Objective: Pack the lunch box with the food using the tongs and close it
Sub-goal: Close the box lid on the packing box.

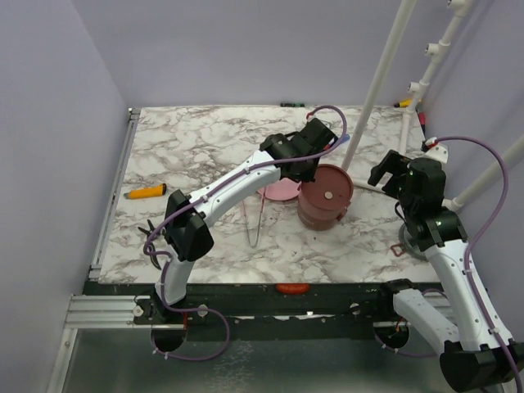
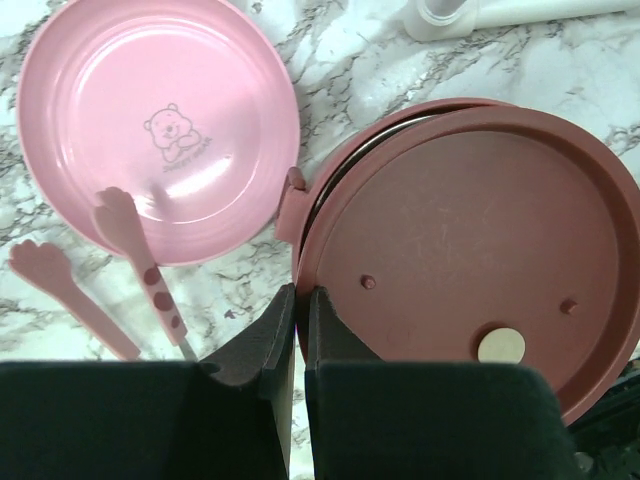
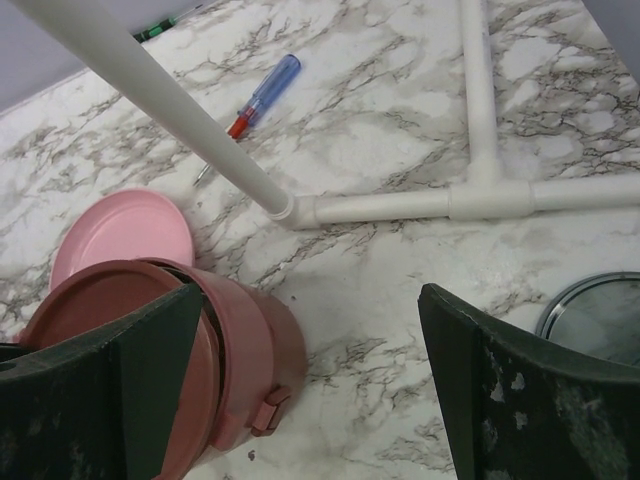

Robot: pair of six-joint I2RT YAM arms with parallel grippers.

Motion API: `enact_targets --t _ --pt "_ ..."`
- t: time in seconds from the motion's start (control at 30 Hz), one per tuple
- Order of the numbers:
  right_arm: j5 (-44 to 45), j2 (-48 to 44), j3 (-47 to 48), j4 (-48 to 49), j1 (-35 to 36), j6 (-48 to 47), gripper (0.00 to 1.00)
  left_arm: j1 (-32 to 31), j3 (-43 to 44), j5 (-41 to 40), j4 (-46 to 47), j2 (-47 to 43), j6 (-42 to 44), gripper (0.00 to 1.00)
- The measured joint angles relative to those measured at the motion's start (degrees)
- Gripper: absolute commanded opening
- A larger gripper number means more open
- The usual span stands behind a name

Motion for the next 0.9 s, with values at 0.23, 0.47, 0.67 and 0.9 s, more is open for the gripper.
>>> enact_targets --t 0.23,0.47,0.67,0.9 --pt "-1.1 0.2 -0.1 0.1 0.0 0.2 0.94 0.0 0.2 -1.7 -1.5 0.4 1.0 0.07" --pt "-1.4 0.2 -0.1 0.1 0.0 0.2 0.94 0.0 0.2 -1.9 -1.5 1.0 1.1 0.08" --pt "-1.5 0.2 -0.5 0.1 0.0 0.5 0.94 0.0 0.2 -1.9 -0.9 1.3 1.1 0.09" --pt "-1.5 0.2 -0.6 0.1 0.0 0.6 0.94 0.0 0.5 -1.8 -0.6 2.2 1.1 0.13"
